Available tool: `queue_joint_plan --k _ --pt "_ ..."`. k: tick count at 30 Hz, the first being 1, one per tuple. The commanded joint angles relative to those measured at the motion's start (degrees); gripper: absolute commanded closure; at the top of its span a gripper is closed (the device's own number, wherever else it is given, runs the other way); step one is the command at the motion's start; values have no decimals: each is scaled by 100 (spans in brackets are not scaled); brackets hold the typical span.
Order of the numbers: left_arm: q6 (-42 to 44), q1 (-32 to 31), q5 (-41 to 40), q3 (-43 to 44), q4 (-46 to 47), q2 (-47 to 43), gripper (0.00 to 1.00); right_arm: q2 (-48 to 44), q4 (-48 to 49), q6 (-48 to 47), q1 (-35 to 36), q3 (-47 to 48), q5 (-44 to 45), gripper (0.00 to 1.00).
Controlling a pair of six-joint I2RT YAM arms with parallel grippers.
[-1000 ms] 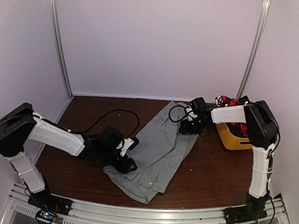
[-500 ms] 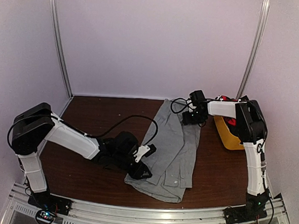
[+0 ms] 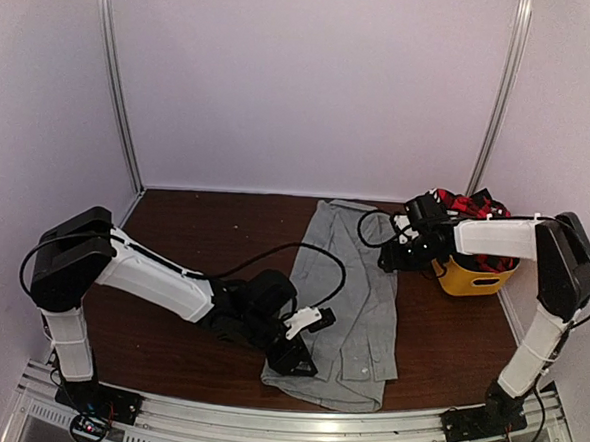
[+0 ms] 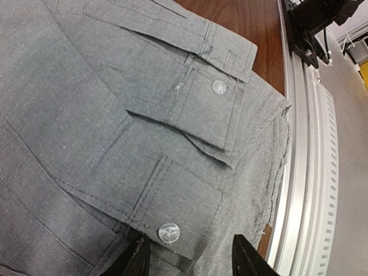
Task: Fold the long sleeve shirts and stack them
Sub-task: Rotate the rectangle-folded shirt at the center of the board, then adjust the sleeve of the rectangle-folded shirt.
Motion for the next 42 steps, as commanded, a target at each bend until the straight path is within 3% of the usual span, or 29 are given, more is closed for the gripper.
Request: queue_joint_plan --k 1,7,16,25,32,42 --pt "187 36 -189 244 33 -13 47 -861 158 559 370 -959 -29 32" --pt "-92 55 -1131 315 75 -193 42 -1974 121 1316 793 -2313 -308 35" --pt "-342 258 -1532 325 75 -348 41 -3471 362 2416 1402 -3825 -917 47" --pt "-395 320 -1654 361 -16 -391 41 -4176 976 3436 2137 -4642 -1183 59" --pt "-426 320 -1696 314 -38 -438 41 -4296 907 3713 2513 -4721 -970 71" --pt "-436 321 -1755 265 -29 -447 41 -4894 -324 3878 2693 -4468 211 57"
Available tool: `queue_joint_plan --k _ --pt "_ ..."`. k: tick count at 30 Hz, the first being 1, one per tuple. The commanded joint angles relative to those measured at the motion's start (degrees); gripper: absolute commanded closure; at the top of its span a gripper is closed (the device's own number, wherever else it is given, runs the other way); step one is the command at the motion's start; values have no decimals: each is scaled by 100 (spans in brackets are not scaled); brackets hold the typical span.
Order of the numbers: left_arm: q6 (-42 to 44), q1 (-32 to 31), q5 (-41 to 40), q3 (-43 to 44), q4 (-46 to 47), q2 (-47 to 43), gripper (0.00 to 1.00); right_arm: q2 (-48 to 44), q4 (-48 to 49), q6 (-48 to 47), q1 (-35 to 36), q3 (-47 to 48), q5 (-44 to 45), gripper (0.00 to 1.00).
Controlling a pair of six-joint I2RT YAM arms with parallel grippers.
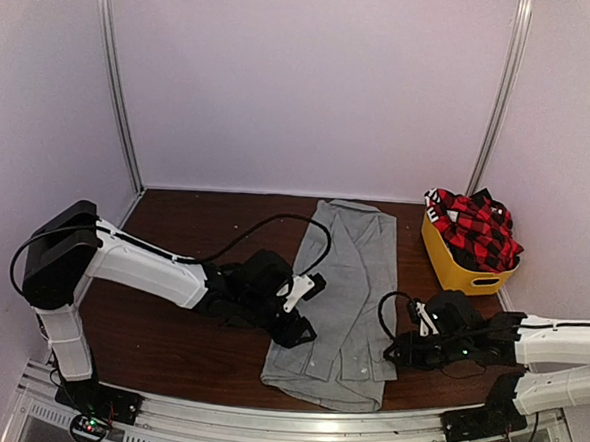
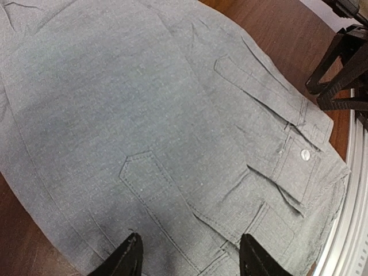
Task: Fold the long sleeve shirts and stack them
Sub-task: Adjust the sleeve of the rectangle-folded shirt.
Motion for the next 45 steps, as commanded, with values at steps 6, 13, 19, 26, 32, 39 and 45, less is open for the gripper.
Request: queue_joint_plan --k 6,13,19,26,32,39,45 --pt "-47 36 -142 11 120 -163 41 -106 -280 167 47 -35 363 58" --pt "-47 41 -159 4 102 -156 41 74 325 271 49 -276 0 66" --pt "-44 51 -166 -16 128 -142 41 90 627 366 57 -446 -174 70" --pt "-55 59 -225 -55 129 -146 42 50 780 449 81 -449 -320 90" --pt "-73 105 -249 -77 128 -151 42 -90 973 659 217 -312 -384 100" --pt "-77 182 -269 -107 115 -150 42 34 1662 999 389 -200 -572 100" --pt "-108 235 -287 -155 124 -144 42 134 2395 1411 633 -142 -528 100"
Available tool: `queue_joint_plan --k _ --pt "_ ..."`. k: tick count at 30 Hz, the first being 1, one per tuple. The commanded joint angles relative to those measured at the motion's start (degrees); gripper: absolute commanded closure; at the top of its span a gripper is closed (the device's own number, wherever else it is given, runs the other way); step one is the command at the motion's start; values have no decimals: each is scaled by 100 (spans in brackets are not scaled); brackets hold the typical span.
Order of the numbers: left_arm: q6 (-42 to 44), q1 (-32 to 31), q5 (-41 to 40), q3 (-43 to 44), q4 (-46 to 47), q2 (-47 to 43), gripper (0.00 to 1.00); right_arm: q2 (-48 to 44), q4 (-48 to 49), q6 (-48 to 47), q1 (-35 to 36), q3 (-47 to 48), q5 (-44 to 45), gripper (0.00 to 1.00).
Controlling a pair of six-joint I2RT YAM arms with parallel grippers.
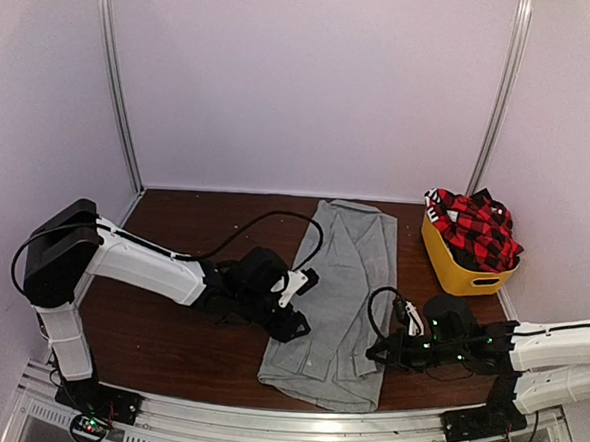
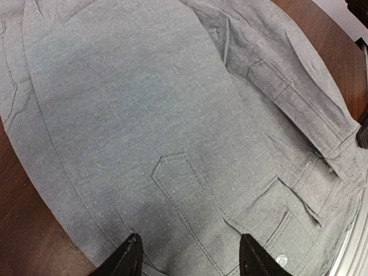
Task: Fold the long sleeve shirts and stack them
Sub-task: Adjust the sleeve of the rectangle-folded shirt.
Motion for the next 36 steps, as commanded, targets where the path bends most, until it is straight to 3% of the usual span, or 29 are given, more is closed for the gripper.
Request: queue_joint_plan --k 1,19,31,36 --pt "-71 60 -54 -106 125 -135 42 45 864 431 219 180 -31 100" --pt "-84 105 -8 -109 181 -86 42 -45 411 679 328 -595 604 99" --pt "-93 105 -2 -99 150 -58 42 406 587 530 373 -487 429 68" --pt "-85 104 -5 -91 161 -30 42 185 507 555 392 -450 531 62"
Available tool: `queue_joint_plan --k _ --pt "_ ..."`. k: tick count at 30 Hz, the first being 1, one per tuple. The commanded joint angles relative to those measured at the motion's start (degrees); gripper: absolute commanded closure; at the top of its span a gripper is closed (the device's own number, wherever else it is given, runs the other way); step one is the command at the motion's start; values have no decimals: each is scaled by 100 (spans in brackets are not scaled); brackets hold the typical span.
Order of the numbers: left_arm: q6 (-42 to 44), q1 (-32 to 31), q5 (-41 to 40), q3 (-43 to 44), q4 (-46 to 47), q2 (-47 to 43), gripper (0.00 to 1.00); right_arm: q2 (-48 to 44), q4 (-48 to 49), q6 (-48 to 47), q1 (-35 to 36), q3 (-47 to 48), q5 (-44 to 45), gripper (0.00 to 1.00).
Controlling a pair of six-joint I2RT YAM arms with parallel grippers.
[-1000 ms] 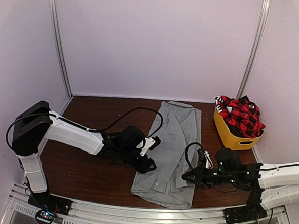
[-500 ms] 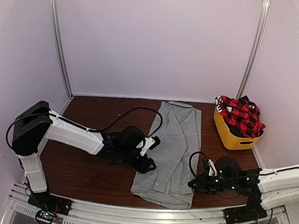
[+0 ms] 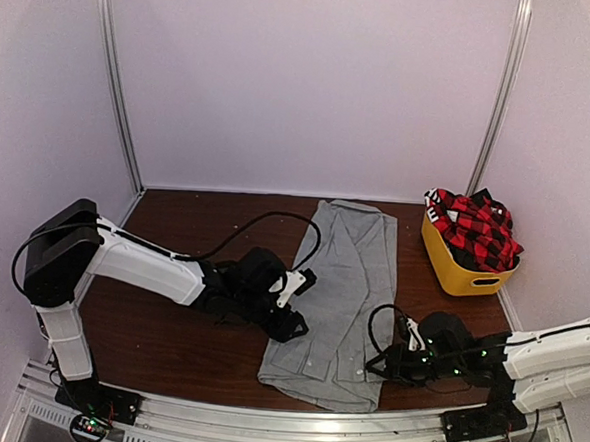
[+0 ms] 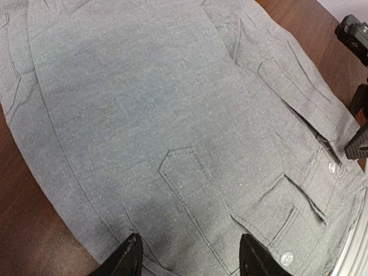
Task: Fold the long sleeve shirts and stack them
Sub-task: Adjust the sleeve of the rectangle-folded shirt.
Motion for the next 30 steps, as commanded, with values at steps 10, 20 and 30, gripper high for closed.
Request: queue_joint_plan --k 10,20,30 --pt "-58 51 -28 -97 205 -16 42 45 134 23 52 -59 144 60" --pt "-41 65 -89 -123 187 -33 42 617 973 111 129 -26 -37 72" --pt "-40 61 -94 -163 196 19 42 305 798 169 210 112 83 86"
